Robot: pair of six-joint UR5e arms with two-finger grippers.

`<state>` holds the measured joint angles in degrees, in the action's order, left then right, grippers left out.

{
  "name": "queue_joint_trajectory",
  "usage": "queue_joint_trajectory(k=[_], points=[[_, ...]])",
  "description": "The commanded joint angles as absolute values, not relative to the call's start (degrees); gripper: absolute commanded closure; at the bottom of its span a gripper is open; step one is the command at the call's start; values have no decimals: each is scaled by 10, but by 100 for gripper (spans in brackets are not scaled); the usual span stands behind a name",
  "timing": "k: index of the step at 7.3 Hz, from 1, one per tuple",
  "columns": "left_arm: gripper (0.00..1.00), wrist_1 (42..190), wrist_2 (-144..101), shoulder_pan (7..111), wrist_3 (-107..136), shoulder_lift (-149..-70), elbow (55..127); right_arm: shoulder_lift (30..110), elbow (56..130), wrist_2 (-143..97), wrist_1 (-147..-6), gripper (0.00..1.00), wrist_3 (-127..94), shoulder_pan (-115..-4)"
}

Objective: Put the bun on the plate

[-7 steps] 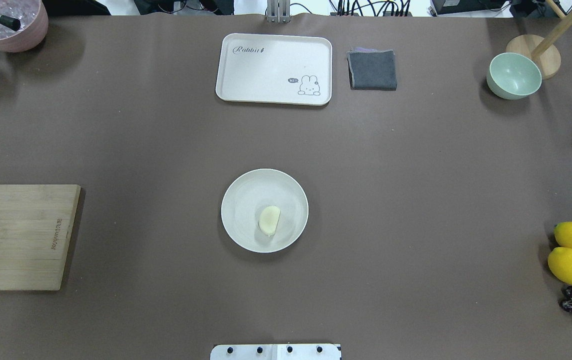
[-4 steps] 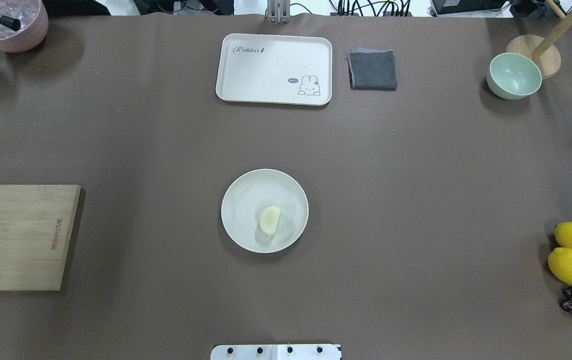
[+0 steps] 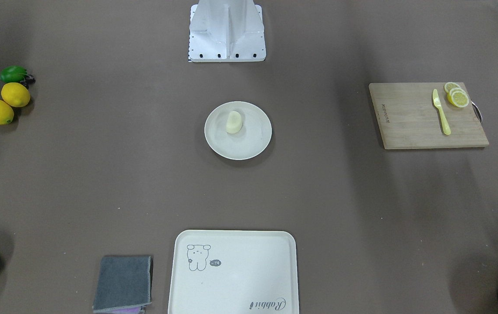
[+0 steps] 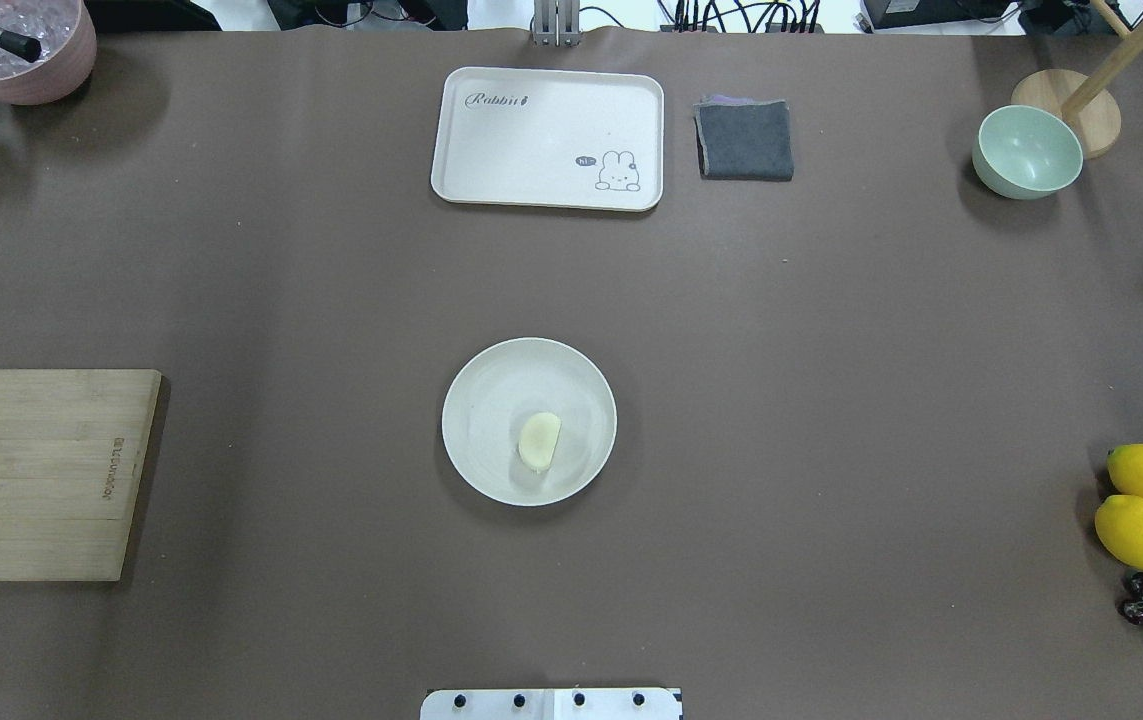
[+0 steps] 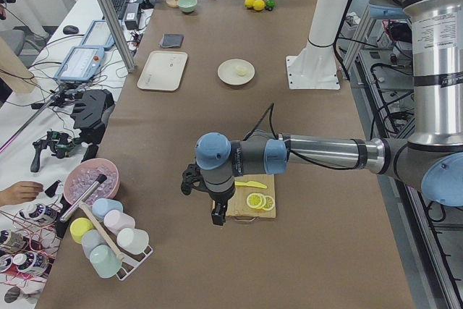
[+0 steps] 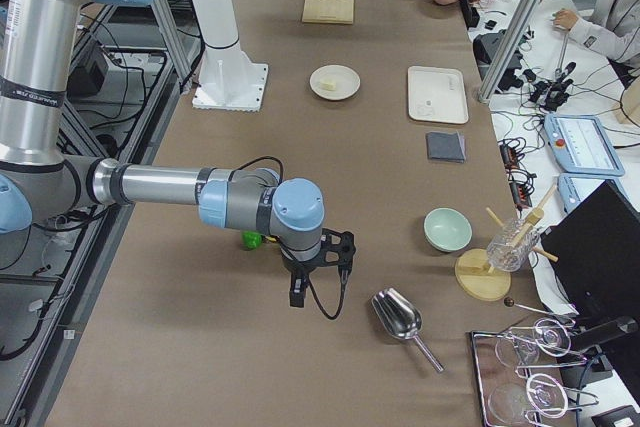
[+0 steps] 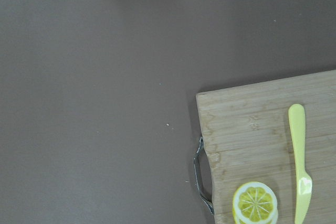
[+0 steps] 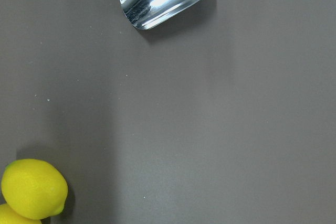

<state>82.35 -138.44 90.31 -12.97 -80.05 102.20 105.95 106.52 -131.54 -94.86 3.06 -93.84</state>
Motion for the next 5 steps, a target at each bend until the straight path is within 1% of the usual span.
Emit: queue_joint_trajectory(k=[1, 3, 4, 5], points=[[2, 824, -1394, 904, -133, -789, 1011, 1058, 1066, -1301, -947, 0, 24, -925], [2, 825, -1372, 941, -136, -789, 1033, 1058, 1067, -1303, -948, 0, 27, -919], [2, 824, -1372, 943, -136, -789, 1048, 1059, 1067, -1303, -948, 0, 28, -918], [2, 826, -1372, 943, -135, -790, 1046, 1059, 1067, -1303, -948, 0, 29, -911]])
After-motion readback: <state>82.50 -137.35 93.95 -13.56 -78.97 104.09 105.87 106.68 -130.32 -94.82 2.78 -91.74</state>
